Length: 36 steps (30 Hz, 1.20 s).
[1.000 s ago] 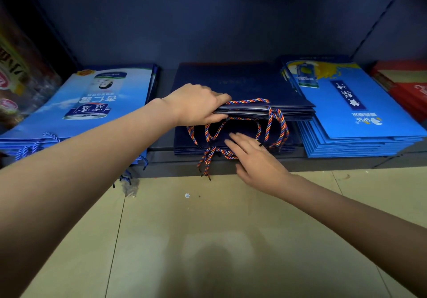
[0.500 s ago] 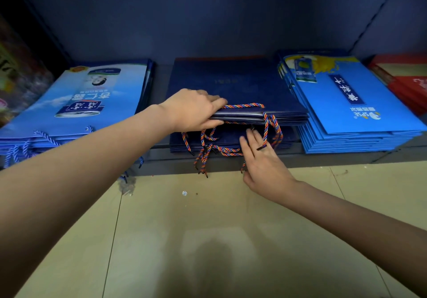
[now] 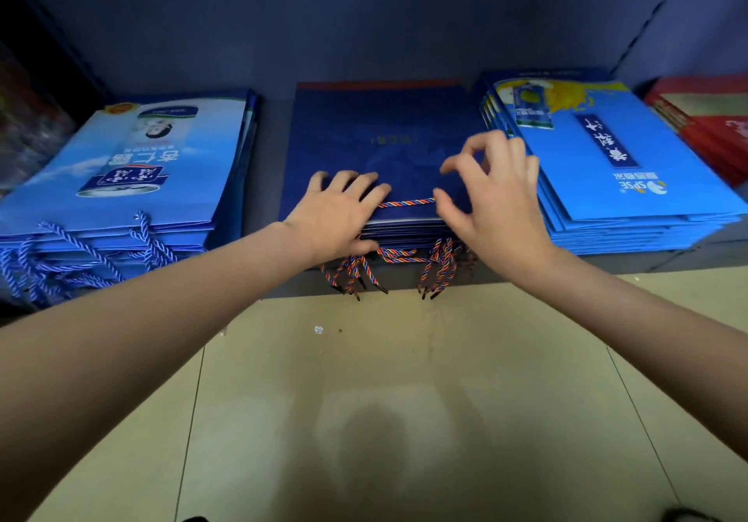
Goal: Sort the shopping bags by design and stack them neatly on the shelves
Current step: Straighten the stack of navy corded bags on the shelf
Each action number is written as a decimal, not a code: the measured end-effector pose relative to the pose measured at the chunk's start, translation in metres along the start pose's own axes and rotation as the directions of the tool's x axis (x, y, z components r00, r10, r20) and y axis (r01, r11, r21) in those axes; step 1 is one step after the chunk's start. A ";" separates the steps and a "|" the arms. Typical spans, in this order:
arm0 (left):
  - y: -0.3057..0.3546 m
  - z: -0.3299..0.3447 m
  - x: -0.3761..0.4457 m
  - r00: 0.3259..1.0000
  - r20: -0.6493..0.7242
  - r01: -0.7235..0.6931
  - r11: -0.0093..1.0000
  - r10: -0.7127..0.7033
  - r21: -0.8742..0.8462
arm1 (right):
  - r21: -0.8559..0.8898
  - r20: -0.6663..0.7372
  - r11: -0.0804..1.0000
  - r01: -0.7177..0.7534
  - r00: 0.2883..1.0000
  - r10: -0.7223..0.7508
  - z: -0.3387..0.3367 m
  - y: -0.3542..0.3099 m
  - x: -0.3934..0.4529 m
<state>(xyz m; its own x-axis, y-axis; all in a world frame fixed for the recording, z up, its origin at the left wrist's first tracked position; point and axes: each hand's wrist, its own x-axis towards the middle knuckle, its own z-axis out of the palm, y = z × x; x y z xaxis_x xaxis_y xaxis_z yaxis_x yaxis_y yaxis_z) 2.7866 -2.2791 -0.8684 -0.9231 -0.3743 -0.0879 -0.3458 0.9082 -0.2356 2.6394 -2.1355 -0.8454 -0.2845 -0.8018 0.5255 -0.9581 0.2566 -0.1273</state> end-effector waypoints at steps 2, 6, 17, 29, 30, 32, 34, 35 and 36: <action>-0.001 0.001 -0.004 0.999 0.044 0.001 1.000 0.000 -0.017 | -0.063 0.161 0.998 -0.025 0.986 0.035 0.000 0.002 0.008; -0.008 0.002 -0.007 0.992 0.124 0.003 0.999 0.002 -0.037 | -0.213 0.616 0.977 0.028 0.780 0.112 0.002 0.003 0.004; 0.009 0.000 0.001 0.992 0.068 0.115 0.968 -0.102 -0.224 | -0.206 0.609 0.967 0.148 0.793 0.008 0.029 -0.010 0.000; -0.001 -0.015 0.004 0.997 -0.041 0.065 0.994 -0.069 -0.084 | -0.172 0.231 0.923 0.344 0.925 -0.302 0.032 0.025 0.006; -0.002 -0.017 0.004 0.994 -0.072 0.074 0.993 -0.081 -0.090 | -0.151 0.202 0.925 0.349 0.927 -0.317 0.030 0.025 0.009; -0.003 -0.020 0.002 0.986 -0.142 0.073 0.994 -0.084 -0.084 | -0.107 0.170 0.930 0.353 0.928 -0.333 0.027 0.026 0.016; -0.006 -0.023 0.001 0.983 -0.170 0.052 0.991 -0.072 -0.121 | -0.070 0.182 0.937 0.344 0.927 -0.327 0.024 0.027 0.022; -0.007 -0.025 0.002 0.984 -0.161 0.043 0.985 -0.071 -0.170 | -0.053 0.195 0.939 0.339 0.926 -0.323 0.022 0.028 0.025; -0.009 -0.027 0.002 0.986 -0.152 0.039 0.973 -0.075 -0.229 | -0.035 0.212 0.942 0.332 0.924 -0.318 0.020 0.028 0.028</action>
<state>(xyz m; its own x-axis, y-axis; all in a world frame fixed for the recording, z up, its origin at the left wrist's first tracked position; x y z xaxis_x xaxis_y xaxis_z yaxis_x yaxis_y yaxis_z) 2.7829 -2.2827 -0.8402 -0.9094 -0.4087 0.0778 -0.4107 0.9117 -0.0109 2.6042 -2.1618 -0.8507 0.0350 -0.9368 0.3480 -0.9965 -0.0061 0.0838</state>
